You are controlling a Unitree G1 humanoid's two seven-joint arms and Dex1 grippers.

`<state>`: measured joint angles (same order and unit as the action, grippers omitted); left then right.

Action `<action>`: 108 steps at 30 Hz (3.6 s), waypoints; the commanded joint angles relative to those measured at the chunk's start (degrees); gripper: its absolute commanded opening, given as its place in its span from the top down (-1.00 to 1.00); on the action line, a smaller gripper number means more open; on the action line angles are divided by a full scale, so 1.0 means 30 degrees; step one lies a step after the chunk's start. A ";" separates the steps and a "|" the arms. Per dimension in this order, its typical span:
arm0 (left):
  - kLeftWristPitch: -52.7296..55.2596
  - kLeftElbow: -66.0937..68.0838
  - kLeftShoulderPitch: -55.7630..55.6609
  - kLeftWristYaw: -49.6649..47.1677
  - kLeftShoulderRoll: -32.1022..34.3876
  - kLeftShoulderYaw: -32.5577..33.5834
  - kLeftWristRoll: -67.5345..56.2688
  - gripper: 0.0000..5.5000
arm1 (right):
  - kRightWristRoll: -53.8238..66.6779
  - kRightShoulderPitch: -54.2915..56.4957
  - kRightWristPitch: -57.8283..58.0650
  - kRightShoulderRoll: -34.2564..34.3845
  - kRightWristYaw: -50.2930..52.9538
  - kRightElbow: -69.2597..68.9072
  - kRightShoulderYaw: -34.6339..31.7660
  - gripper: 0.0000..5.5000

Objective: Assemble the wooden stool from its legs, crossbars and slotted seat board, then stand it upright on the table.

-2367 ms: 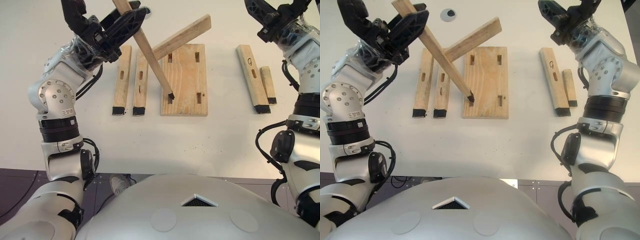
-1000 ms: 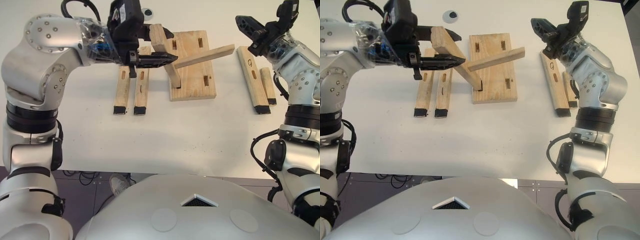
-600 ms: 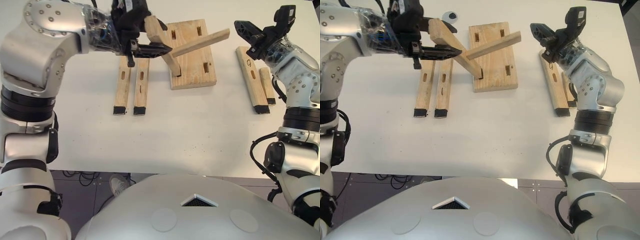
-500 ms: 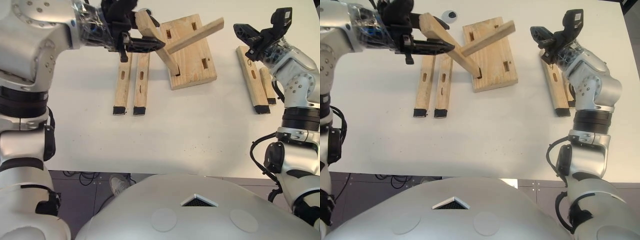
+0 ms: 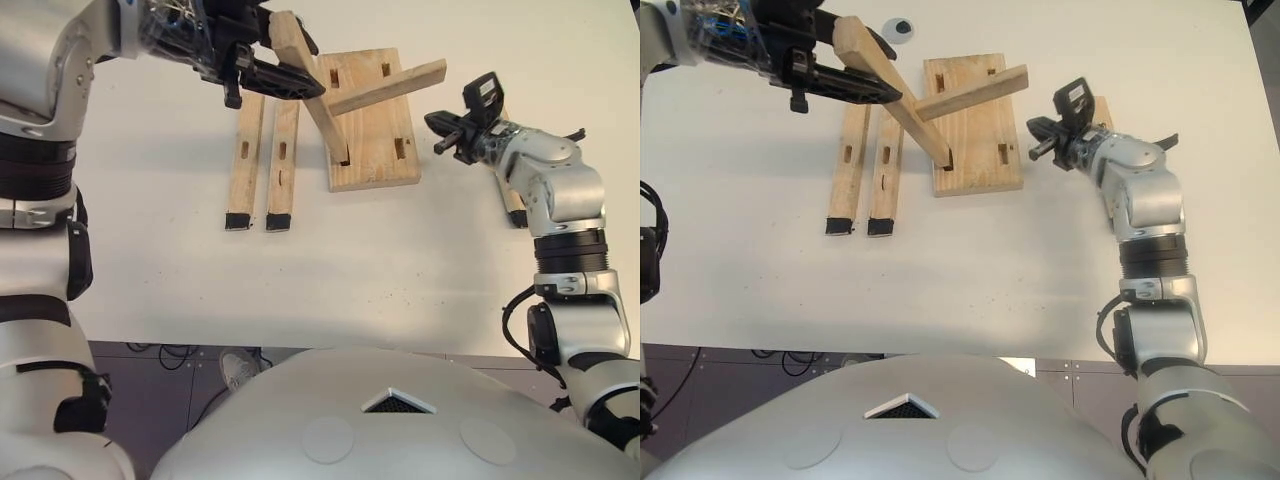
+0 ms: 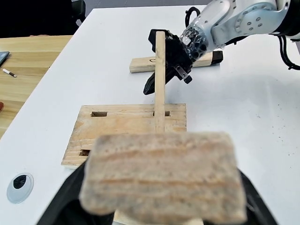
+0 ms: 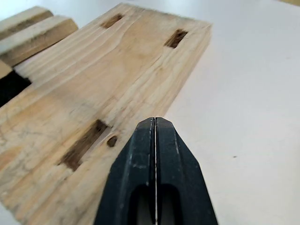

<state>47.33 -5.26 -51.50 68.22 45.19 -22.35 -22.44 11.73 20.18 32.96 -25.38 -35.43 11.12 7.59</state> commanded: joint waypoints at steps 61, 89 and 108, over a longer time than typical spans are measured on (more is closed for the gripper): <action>0.2991 -0.1533 1.6316 -1.2746 -0.3544 0.6702 0.2178 -0.17 | -0.1803 -0.2638 -0.1871 0.2196 0.5026 -0.1321 -0.2419 1.00; 0.5674 0.2226 -0.3226 -0.8427 -0.1105 1.2306 -0.5804 0.27 | 0.4988 0.7301 0.2724 0.0403 0.0134 0.1277 -0.7480 0.65; 1.0492 -0.0944 -0.2558 -1.0573 -0.5676 1.2719 -1.2853 0.27 | 2.4069 1.4118 1.4113 0.0296 0.3123 0.1898 -1.4335 -0.44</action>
<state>78.13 -7.34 -60.47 37.41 28.43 15.46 -60.21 81.07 60.71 75.13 -23.41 -28.15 13.89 -34.38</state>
